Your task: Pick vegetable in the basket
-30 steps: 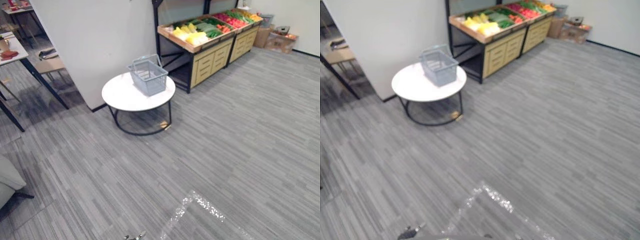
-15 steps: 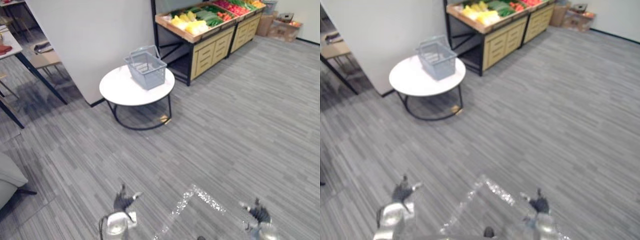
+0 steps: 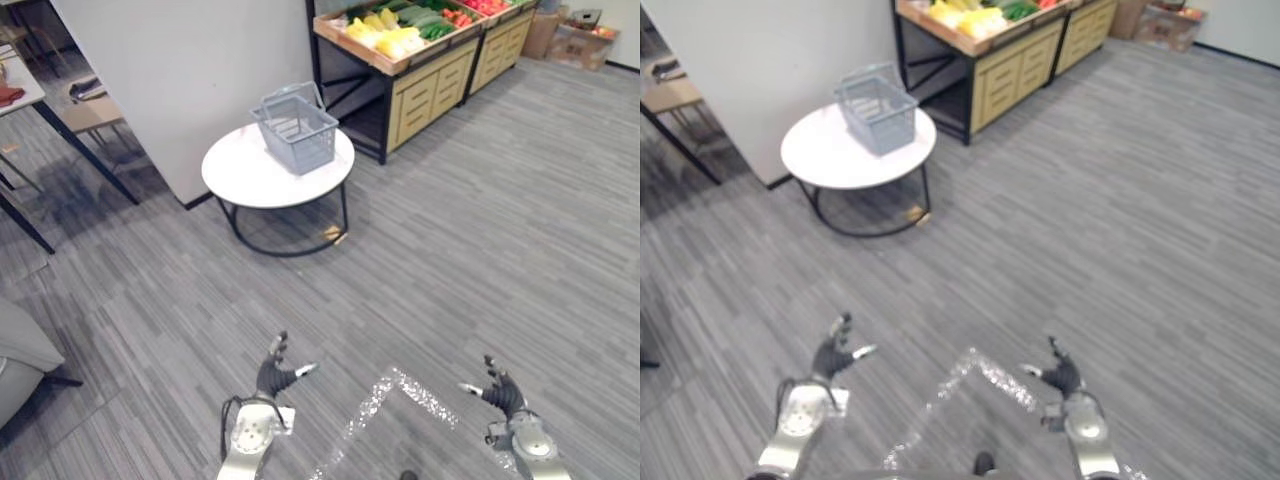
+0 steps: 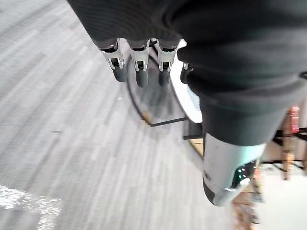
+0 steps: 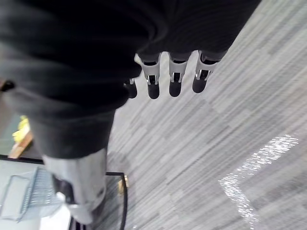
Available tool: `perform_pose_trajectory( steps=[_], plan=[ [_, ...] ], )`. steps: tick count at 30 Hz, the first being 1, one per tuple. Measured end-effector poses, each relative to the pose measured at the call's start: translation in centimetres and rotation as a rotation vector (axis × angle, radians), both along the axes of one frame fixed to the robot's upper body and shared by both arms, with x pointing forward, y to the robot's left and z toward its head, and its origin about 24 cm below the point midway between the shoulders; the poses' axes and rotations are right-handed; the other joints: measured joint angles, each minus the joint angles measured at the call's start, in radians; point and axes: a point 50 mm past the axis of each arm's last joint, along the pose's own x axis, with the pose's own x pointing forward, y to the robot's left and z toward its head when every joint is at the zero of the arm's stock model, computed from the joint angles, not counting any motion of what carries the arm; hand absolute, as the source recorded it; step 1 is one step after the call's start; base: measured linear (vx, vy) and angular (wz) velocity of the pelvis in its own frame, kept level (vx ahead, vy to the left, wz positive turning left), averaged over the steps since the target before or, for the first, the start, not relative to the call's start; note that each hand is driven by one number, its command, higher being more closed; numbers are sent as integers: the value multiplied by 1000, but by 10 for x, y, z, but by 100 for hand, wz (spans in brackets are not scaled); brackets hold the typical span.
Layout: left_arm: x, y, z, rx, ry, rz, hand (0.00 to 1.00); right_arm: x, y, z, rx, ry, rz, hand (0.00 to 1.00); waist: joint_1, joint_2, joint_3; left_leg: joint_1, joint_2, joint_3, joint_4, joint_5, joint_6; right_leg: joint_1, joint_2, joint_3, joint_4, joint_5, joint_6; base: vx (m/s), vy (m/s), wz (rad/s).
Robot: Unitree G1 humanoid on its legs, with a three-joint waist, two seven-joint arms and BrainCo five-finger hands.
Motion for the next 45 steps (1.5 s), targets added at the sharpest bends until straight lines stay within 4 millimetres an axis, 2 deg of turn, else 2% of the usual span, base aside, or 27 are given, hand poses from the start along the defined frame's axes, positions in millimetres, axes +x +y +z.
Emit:
perform_pose_trajectory(
  steps=[4,7,8,11,12,15,17,19,21,23,26,27,28,29,30,31,33,34,35,36,37,38,39,40,42,44,45],
  plan=[
    [-39,14,-38,39,257,74,0,-31,-12,-23,10,145,-131,0,-1,14,17,-2,9,-1,24,-7,-10,-1,2,-2,26,-14,18,-53,-34,1],
    [-55,21,-48,56,337,131,0,-44,-15,-30,7,198,-169,0,0,13,20,-11,11,-5,42,-10,-16,-1,1,-10,38,-28,1,-69,-38,12],
    [-63,26,-52,72,373,158,0,-52,-15,-35,12,230,-187,0,0,6,25,-28,11,-7,82,-22,-31,-2,-6,-17,52,-51,-11,-87,-55,27],
    [-76,34,-57,74,435,217,0,-65,-11,-43,33,289,-205,0,1,-2,48,-123,30,-32,312,-59,-37,3,-17,-54,107,-114,-33,-131,-78,38],
    [-80,34,-59,71,453,234,0,-70,-10,-46,36,311,-209,0,2,-5,63,-175,40,-37,439,-53,-31,9,-22,-66,133,-137,-42,-149,-79,39],
    [-99,27,-66,24,515,298,0,-69,-14,-45,25,313,-209,0,11,-8,88,-266,32,-84,613,-8,-25,27,-49,-74,171,-161,-44,-57,-21,22],
    [-104,24,-69,0,532,330,0,-63,-16,-43,18,301,-204,0,13,-1,96,-302,38,-85,612,-30,-26,34,-70,-83,170,-162,-43,-19,32,19],
    [-105,25,-69,-24,527,376,0,-56,-15,-41,13,290,-182,0,30,2,100,-320,49,-87,513,-28,-27,35,-91,-80,169,-166,-34,13,79,11],
    [-107,22,-70,-37,529,396,0,-43,-9,-39,7,271,-129,0,37,12,102,-328,70,-130,270,28,-39,33,-99,-79,169,-176,-17,69,151,8],
    [-108,18,-71,-45,533,398,0,-33,-2,-37,4,255,-86,0,46,31,106,-331,110,-164,133,62,-56,35,-89,-76,170,-188,1,131,226,-8],
    [-111,11,-72,-57,544,402,0,-30,5,-37,-1,255,-37,0,63,61,106,-342,154,-161,139,79,-68,63,-88,-47,172,-216,48,252,339,-29],
    [-116,15,-73,-45,553,411,0,-28,14,-38,12,255,-12,0,65,51,96,-346,126,-129,198,117,-67,70,-124,0,170,-228,66,336,382,-33],
    [-117,17,-72,-39,552,413,0,-27,21,-40,23,256,10,0,70,23,86,-352,97,-103,226,79,-46,69,-158,26,169,-228,70,449,424,-34],
    [-118,19,-72,-33,552,414,0,-27,25,-40,31,258,22,0,71,9,81,-356,75,-88,238,57,-35,66,-177,43,178,-225,74,395,324,-16],
    [-116,24,-71,-18,546,412,0,-27,30,-41,43,253,25,0,66,-9,71,-360,38,-71,244,34,-11,36,-213,69,225,-219,74,402,289,0],
    [-113,25,-70,-17,538,409,0,-27,30,-41,45,252,26,0,65,-13,69,-358,26,-61,240,29,-5,16,-226,86,255,-214,81,382,276,-1],
    [-107,26,-67,-9,512,395,0,-29,31,-42,51,259,31,0,70,-18,66,-311,-11,-23,227,10,36,-41,-262,167,379,-173,135,434,286,-17],
    [-106,26,-67,-8,508,390,0,-30,31,-42,55,261,35,0,69,-18,65,-294,-19,-18,218,4,45,-63,-267,182,436,-160,136,393,237,-22],
    [-102,25,-65,-5,494,376,0,-34,31,-43,58,270,37,0,61,-18,65,-257,-26,-5,200,-6,56,-114,-271,199,561,-112,124,364,215,-12],
    [-96,24,-62,-1,462,354,0,-40,30,-45,61,286,33,0,56,-17,64,-219,-30,-2,176,-13,64,-169,-274,199,683,-29,105,361,200,-3],
    [-92,24,-60,1,445,342,0,-44,30,-46,62,296,29,0,53,-18,64,-193,-33,-2,160,-15,68,-189,-275,199,736,22,97,376,177,4],
    [-85,22,-57,7,417,316,0,-48,27,-47,71,295,3,0,47,-22,64,-138,-39,-2,129,-21,79,-217,-282,198,825,125,83,409,147,5],
    [-81,24,-55,16,399,304,0,-50,24,-46,67,294,-12,0,36,-25,72,-81,-46,-3,107,-36,101,-244,-288,191,946,140,74,402,121,5],
    [-78,26,-53,22,389,301,0,-51,23,-46,68,295,-23,0,31,-34,76,-47,-52,-4,96,-41,109,-260,-287,181,1021,103,54,372,61,5],
    [-64,28,-47,30,342,286,0,-65,14,-48,64,318,-72,0,12,-34,85,79,-51,-18,48,-63,112,-315,-264,86,1169,-81,8,324,-21,0],
    [-52,28,-41,29,297,280,0,-73,13,-50,67,334,-89,0,-9,-27,90,120,-37,-25,45,-77,106,-366,-240,-2,1120,-168,-9,287,-132,14],
    [-47,27,-39,28,277,277,0,-75,13,-50,71,337,-96,0,-16,-28,93,128,-33,-25,45,-77,107,-382,-231,-23,1073,-180,-14,325,-216,27]
  ],
)
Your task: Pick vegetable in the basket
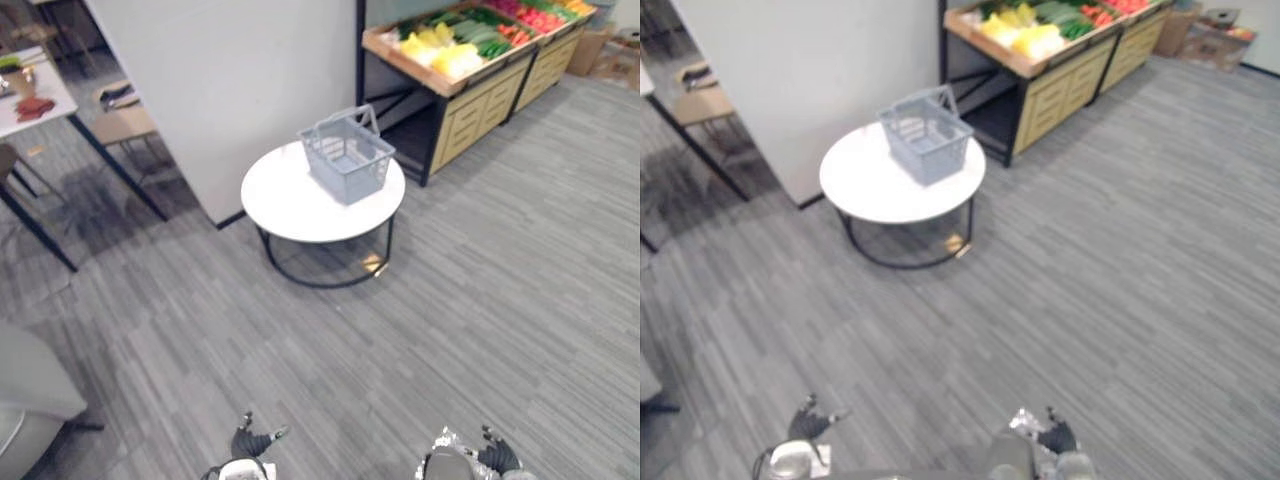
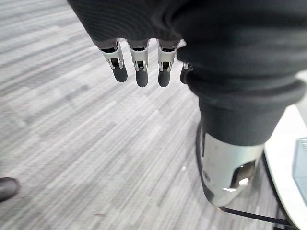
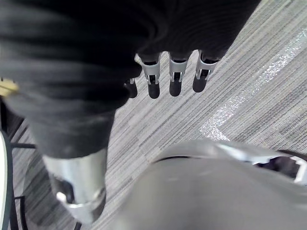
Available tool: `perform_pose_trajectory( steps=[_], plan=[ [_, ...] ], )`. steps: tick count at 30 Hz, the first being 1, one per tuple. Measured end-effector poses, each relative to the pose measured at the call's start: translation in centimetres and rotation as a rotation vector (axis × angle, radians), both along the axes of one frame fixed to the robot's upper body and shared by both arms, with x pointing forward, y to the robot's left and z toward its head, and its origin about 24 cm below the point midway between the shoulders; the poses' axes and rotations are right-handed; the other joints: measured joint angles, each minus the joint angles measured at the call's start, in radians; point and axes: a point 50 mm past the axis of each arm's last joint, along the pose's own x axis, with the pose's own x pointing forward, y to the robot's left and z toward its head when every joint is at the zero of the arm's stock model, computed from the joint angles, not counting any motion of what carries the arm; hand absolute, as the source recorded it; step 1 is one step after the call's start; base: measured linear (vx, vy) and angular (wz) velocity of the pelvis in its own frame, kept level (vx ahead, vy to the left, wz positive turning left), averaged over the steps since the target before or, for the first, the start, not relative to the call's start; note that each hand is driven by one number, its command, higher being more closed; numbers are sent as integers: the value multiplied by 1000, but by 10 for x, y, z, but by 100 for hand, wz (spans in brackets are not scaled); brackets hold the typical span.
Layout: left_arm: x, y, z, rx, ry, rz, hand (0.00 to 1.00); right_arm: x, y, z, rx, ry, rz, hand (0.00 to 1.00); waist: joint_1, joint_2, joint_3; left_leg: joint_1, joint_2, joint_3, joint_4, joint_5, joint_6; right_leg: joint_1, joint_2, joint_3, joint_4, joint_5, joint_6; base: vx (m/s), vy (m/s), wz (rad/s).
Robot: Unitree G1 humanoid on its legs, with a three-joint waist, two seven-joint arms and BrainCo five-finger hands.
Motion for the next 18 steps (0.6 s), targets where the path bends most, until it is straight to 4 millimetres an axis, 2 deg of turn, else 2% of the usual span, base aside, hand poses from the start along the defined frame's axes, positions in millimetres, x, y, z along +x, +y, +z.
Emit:
perform_pose_trajectory(
  steps=[2,3,4,5,6,7,9,11,13,14,16,17,18],
  plan=[
    [17,-1,9,5,-67,-15,0,0,0,0,5,-5,-12,0,-17,0,5,14,24,-4,1,-14,-22,-22,31,-54,-297,4,11,260,-223,34],
    [27,-3,16,8,-113,-31,0,-2,1,-1,8,0,-21,0,-29,-7,9,30,40,-8,1,-53,-66,-15,50,-54,-508,34,30,263,-306,33],
    [32,-2,19,11,-133,-36,0,-3,2,-1,10,5,-28,0,-31,-26,11,50,48,-9,2,-85,-104,-4,62,-46,-616,149,4,338,-366,3],
    [33,-9,16,-5,-123,-42,0,3,-1,0,6,-4,-36,0,-25,17,20,56,86,1,2,-95,-119,19,111,-62,-635,152,-8,329,-357,-28],
    [34,-11,16,-9,-122,-63,0,9,-2,1,7,-21,-57,0,-27,21,28,45,98,7,5,-71,-117,14,133,-55,-629,141,-20,218,-219,-39],
    [37,-12,17,-10,-128,-67,0,11,-2,1,11,-25,-66,0,-31,17,37,55,98,10,2,-56,-119,12,135,-50,-610,124,-24,195,-212,-29],
    [45,-17,18,-6,-132,-105,0,5,-3,-2,16,0,-89,0,-34,-4,42,87,97,22,5,-14,-130,-10,131,-10,-510,34,-29,271,-239,-15],
    [43,-21,14,-18,-112,-106,0,0,-4,-4,16,21,-93,0,-35,1,38,85,104,19,23,8,-135,1,146,-10,-523,5,-28,232,-192,-16],
    [35,-23,6,-33,-64,-99,0,-6,-3,-6,21,52,-98,0,-36,8,34,60,121,-2,77,37,-151,37,166,-18,-573,5,-28,190,-154,3],
    [25,-24,0,-42,-25,-88,0,-12,-4,-8,20,76,-101,0,-35,15,29,21,141,-28,164,48,-164,68,177,-33,-605,4,-31,194,-141,22],
    [5,-24,-11,-63,46,-51,0,-13,-4,-9,13,88,-86,0,-35,15,28,-86,162,-87,402,96,-226,122,181,-50,-642,-5,-43,214,-143,25],
    [-8,-23,-17,-71,97,-40,0,-12,-4,-8,7,86,-63,0,-34,18,28,-175,170,-132,576,186,-262,155,180,-63,-651,-18,-53,191,-99,16],
    [-17,-22,-20,-77,128,-38,0,-10,-5,-7,2,80,-49,0,-31,20,28,-205,173,-143,646,242,-262,175,180,-64,-657,-21,-63,270,-85,10]
  ],
)
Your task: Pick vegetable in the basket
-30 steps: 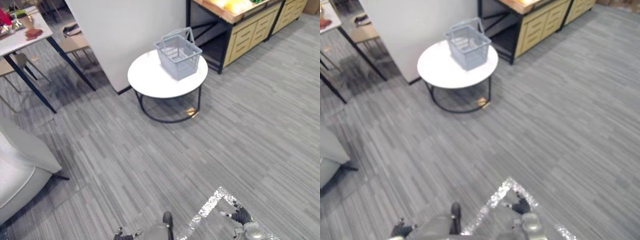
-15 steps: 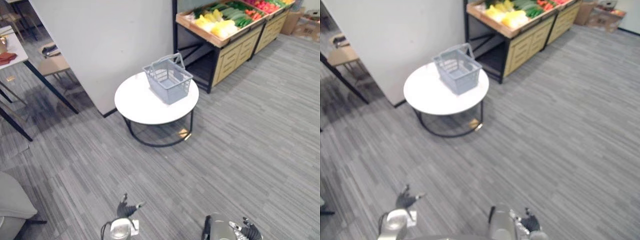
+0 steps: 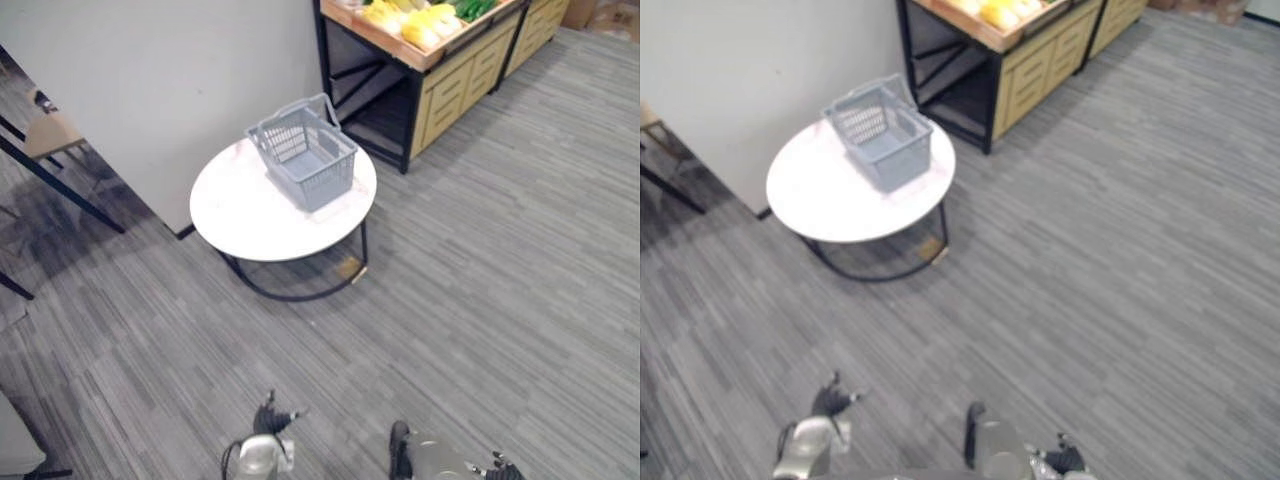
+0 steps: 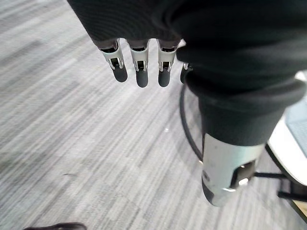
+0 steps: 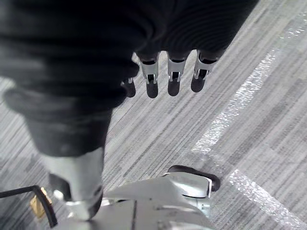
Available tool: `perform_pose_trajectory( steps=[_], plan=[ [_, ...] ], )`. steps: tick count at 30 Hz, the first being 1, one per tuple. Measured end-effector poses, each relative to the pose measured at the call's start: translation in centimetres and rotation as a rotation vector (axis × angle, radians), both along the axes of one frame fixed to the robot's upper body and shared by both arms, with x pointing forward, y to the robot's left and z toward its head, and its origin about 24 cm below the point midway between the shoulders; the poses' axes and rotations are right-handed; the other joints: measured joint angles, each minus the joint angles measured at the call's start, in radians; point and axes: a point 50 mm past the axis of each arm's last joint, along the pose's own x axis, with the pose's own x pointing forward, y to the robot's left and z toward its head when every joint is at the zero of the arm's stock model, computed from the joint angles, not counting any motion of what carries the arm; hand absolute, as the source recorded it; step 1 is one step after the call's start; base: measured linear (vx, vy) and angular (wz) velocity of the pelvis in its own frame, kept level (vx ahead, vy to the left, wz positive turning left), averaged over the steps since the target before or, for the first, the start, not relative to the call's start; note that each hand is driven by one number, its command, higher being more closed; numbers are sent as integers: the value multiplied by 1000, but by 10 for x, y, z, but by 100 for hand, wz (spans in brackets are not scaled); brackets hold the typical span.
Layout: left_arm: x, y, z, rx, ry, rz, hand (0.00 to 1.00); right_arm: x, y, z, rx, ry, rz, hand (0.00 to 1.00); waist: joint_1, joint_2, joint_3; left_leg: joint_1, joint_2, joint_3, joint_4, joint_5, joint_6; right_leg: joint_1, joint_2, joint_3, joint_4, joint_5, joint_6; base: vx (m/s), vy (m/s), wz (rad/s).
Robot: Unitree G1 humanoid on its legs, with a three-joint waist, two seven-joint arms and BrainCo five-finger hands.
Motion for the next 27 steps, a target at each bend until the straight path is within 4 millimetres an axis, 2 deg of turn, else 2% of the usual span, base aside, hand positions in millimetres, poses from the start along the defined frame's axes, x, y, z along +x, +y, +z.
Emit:
perform_pose_trajectory(
  steps=[1,2,3,4,5,6,7,8,9,10,11,12,14,15,16,17,18,19,20,22,23,24,25,26,27],
  plan=[
    [-16,0,-6,-26,50,28,0,6,-2,3,-9,-17,38,0,7,7,-1,-52,18,10,141,34,-9,42,0,-5,-10,-10,-12,343,-52,6],
    [-15,0,-6,-39,48,47,0,13,-4,6,-14,-35,62,0,24,11,3,-102,29,40,248,-7,0,99,4,-6,-38,-14,-18,290,-37,7],
    [-15,0,-6,-44,49,44,0,16,-3,7,-15,-43,75,0,31,10,6,-118,27,59,279,-40,8,130,4,-4,-58,-14,-19,315,-8,0],
    [-15,-1,-6,-63,44,63,0,28,-2,10,-24,-73,114,0,50,18,5,-154,10,97,295,-122,41,203,-1,5,-108,-16,-21,187,20,-8],
    [-15,-2,-6,-70,40,77,0,34,-1,12,-27,-87,133,0,52,22,5,-175,7,114,286,-151,56,228,-2,5,-129,-17,-23,268,64,-14],
    [-15,0,-6,-74,34,92,0,49,4,17,-19,-121,182,0,58,30,5,-225,2,167,179,-199,82,270,-7,8,-173,-15,-18,144,72,-14],
    [-16,2,-6,-72,35,95,0,54,7,18,-11,-137,199,0,59,30,5,-232,-2,189,100,-203,92,283,-11,9,-184,-14,-12,127,87,-19],
    [-18,5,-6,-69,38,111,0,61,13,21,-3,-161,224,0,64,29,5,-237,-8,219,-43,-202,97,298,-19,18,-195,-19,-1,119,100,-29],
    [-21,7,-7,-68,49,134,0,64,18,21,8,-173,238,0,78,28,5,-231,-29,221,-247,-183,119,314,-35,31,-198,-28,21,206,160,-31],
    [-24,8,-8,-67,56,139,0,65,21,21,11,-177,248,0,81,28,4,-219,-39,215,-353,-162,132,324,-43,36,-198,-33,34,314,234,-26],
    [-30,10,-9,-61,75,157,0,61,26,20,19,-174,270,0,82,28,4,-209,-50,198,-516,-114,135,347,-59,40,-200,-51,59,398,295,-11],
    [-38,12,-11,-59,99,177,0,57,30,19,27,-163,292,0,81,28,4,-218,-55,161,-599,-89,128,370,-74,44,-200,-67,87,372,279,-9],
    [-56,10,-16,-65,156,197,0,54,32,17,31,-152,312,0,83,34,0,-240,-33,138,-634,-81,133,406,-83,60,-214,-89,123,432,356,-23],
    [-70,9,-19,-70,199,220,0,51,33,16,34,-143,315,0,92,33,-3,-248,-20,146,-615,-17,124,437,-87,76,-236,-99,143,474,410,-33],
    [-76,9,-20,-70,223,216,0,47,35,14,41,-133,311,0,103,32,-18,-243,-26,150,-594,35,133,453,-99,94,-248,-100,144,471,416,-37],
    [-83,15,-20,-54,248,211,0,42,42,11,67,-118,317,0,115,-11,-34,-254,-48,169,-559,55,151,449,-126,138,-247,-84,131,458,378,-8],
    [-86,22,-20,-33,262,201,0,43,52,10,94,-124,333,0,110,-41,-50,-266,-74,170,-531,18,166,437,-147,162,-237,-34,124,436,365,2],
    [-87,24,-20,-26,270,191,0,43,54,10,102,-124,333,0,106,-50,-58,-270,-81,171,-516,6,168,424,-157,178,-219,-9,127,449,364,15],
    [-89,27,-20,-17,281,181,0,41,55,10,109,-123,334,0,107,-65,-69,-263,-104,180,-506,-22,189,393,-171,213,-154,33,144,440,363,0],
    [-88,28,-19,-8,293,150,0,41,49,10,99,-120,342,0,105,-69,-72,-207,-130,193,-528,-57,212,300,-195,264,79,102,162,437,351,1],
    [-87,27,-19,-1,296,116,0,37,47,9,89,-102,352,0,100,-68,-71,-148,-151,197,-550,-85,222,223,-210,284,266,212,183,341,270,9],
    [-85,27,-19,5,295,97,0,34,46,7,87,-89,354,0,97,-65,-69,-119,-159,196,-560,-98,226,189,-215,294,361,255,193,403,297,10],
    [-79,28,-18,17,285,68,0,34,45,8,87,-94,346,0,89,-65,-64,-63,-173,194,-567,-128,237,112,-216,303,552,250,188,380,229,11],
    [-73,30,-17,28,278,44,0,36,44,9,84,-106,343,0,82,-67,-60,-3,-182,191,-575,-145,241,57,-206,284,680,207,176,494,196,20],
    [-64,29,-16,35,256,20,0,38,44,10,81,-114,344,0,70,-67,-59,48,-186,182,-588,-159,242,18,-200,235,729,134,148,401,98,31]
  ],
)
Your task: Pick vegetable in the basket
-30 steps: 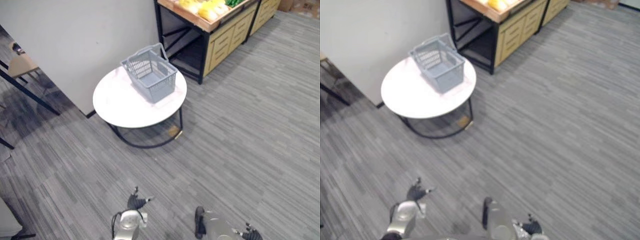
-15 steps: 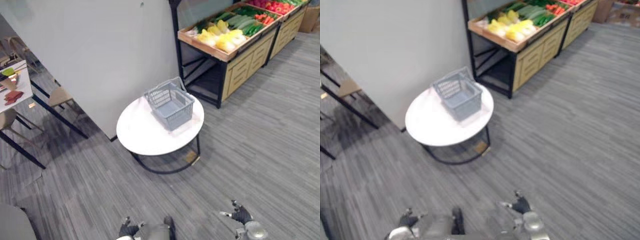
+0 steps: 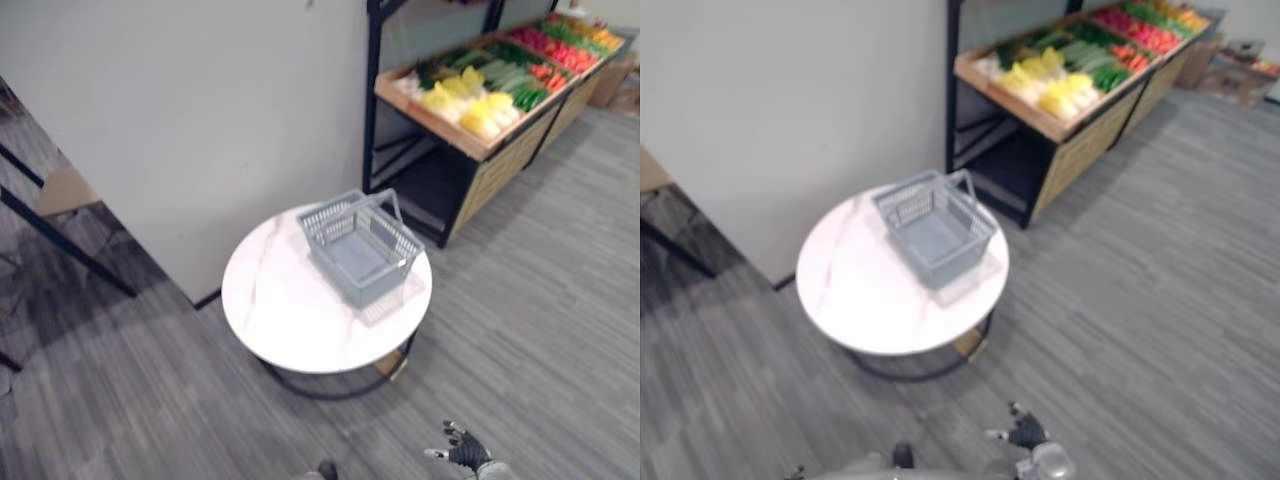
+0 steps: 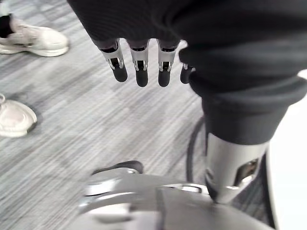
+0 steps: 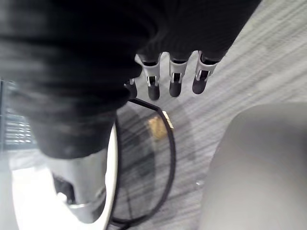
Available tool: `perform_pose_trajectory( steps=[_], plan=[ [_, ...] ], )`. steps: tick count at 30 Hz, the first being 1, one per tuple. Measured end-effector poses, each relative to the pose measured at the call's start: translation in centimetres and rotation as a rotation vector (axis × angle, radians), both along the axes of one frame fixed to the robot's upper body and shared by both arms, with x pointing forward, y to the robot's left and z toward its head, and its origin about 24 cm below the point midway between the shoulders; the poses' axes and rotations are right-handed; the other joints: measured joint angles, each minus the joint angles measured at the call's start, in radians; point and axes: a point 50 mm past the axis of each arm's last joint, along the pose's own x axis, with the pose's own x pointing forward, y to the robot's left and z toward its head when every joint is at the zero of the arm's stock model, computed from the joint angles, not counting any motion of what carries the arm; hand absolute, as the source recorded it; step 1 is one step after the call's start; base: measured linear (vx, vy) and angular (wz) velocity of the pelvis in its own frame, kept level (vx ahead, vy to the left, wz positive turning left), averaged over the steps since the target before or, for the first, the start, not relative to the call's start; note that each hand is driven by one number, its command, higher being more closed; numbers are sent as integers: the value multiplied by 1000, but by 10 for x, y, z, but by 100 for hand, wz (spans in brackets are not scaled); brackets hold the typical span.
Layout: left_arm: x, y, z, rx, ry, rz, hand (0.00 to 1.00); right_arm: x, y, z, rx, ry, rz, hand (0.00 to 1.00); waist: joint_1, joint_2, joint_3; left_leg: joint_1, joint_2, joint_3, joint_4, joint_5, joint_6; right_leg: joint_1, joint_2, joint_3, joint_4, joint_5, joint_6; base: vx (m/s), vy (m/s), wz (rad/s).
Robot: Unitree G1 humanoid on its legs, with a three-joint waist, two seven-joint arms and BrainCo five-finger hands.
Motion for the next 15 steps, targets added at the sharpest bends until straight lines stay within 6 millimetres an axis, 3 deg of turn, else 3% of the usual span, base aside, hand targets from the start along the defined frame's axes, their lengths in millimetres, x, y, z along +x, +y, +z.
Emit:
perform_pose_trajectory(
  steps=[2,4,6,7,8,9,12,15],
  plan=[
    [20,0,4,8,-56,-30,0,2,-1,1,0,-10,-4,0,-18,2,1,44,0,-22,-23,-4,-2,-38,1,-81,-55,-86,-34,275,0,39],
    [52,-3,13,24,-155,-58,0,7,-2,3,0,-24,-10,0,-24,3,5,70,9,-50,-39,-5,-5,-69,17,-148,-277,-134,-42,331,-132,48],
    [78,-9,24,28,-255,-84,0,7,-2,3,-2,-24,-9,0,-27,6,6,69,24,-81,-34,-21,-30,-62,48,-143,-546,-123,-37,279,-208,49],
    [88,-11,29,31,-300,-94,0,6,-2,3,-1,-21,-9,0,-26,-4,8,67,24,-100,-27,-34,-51,-44,55,-116,-699,-87,-33,236,-272,47],
    [95,-18,31,17,-330,-101,0,8,-4,4,-4,-25,-16,0,-26,1,19,68,41,-124,-16,-54,-80,-19,77,-105,-758,-3,-23,250,-324,24],
    [96,-28,30,-7,-337,-121,0,10,-8,6,-18,-37,-14,0,-22,33,20,65,72,-125,-21,-60,-95,-15,113,-109,-762,-9,-32,190,-275,6],
    [91,-37,26,-29,-323,-121,0,15,-15,10,-32,-56,-13,0,-25,56,27,75,98,-132,-39,-53,-128,-51,129,-133,-674,-89,-60,171,-235,10],
    [78,-36,19,-32,-270,-99,0,16,-11,11,-27,-68,10,0,-22,63,23,67,121,-176,-18,-14,-153,-3,144,-182,-711,-115,-74,146,-214,36]
  ],
)
